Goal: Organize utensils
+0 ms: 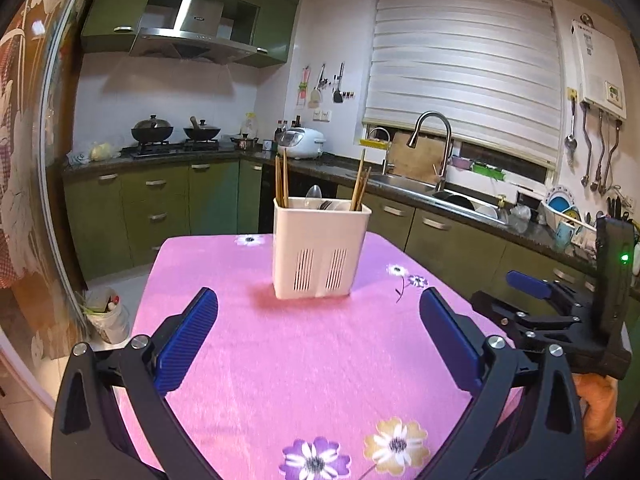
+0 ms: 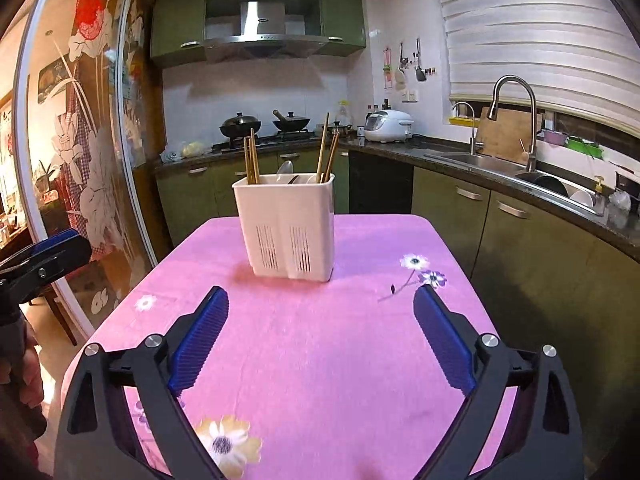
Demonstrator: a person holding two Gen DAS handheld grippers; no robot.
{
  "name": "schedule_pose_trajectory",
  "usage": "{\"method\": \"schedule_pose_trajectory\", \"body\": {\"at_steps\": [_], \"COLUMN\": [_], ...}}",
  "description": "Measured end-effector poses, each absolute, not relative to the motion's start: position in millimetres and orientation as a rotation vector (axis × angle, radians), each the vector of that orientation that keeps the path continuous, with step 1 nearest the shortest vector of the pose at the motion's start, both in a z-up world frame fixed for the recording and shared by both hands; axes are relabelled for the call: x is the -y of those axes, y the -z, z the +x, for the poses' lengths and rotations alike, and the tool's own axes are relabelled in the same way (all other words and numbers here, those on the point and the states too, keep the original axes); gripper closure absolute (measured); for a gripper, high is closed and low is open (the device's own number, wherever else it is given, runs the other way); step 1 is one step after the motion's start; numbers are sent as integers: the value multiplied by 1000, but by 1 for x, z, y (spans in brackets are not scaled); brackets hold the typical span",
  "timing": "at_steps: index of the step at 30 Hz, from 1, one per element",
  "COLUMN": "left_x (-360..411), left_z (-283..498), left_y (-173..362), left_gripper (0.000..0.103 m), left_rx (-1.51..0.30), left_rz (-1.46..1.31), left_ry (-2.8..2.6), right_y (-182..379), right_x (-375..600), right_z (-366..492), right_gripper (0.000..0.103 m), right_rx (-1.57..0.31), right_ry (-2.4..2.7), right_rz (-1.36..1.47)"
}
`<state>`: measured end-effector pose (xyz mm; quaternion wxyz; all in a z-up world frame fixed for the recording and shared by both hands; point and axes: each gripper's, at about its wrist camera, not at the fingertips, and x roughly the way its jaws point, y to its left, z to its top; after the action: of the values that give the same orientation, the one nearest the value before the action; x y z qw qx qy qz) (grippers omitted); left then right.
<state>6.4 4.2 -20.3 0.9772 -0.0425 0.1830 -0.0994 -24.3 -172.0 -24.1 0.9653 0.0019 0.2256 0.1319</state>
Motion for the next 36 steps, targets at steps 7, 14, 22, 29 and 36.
{"method": "schedule_pose_trajectory", "body": {"at_steps": [7,14,22,29,36], "left_x": [-5,-1,5,-2,-5], "left_z": [-20,-36,-36,-31,-31], "left_y": [8,-3,1,5,3], "left_gripper": [7,7,7,7,7], "left_rx": [-325,-302,-331,-351,-345], "left_rz": [-72,-54,-52,-78,-85], "left_ry": [174,158,158,154,147], "right_y": [18,4,-7,-11,-15], "right_x": [175,179,181,179,178], "right_z": [-55,-73,-79,-81,-80], "right_gripper": [5,5,5,5,5], "right_rx": [-430,-391,-370,-363,-359], "right_ry": [-258,-228,-211,-209,-214], "right_rz": [-12,-30,-41,-42,-47]}}
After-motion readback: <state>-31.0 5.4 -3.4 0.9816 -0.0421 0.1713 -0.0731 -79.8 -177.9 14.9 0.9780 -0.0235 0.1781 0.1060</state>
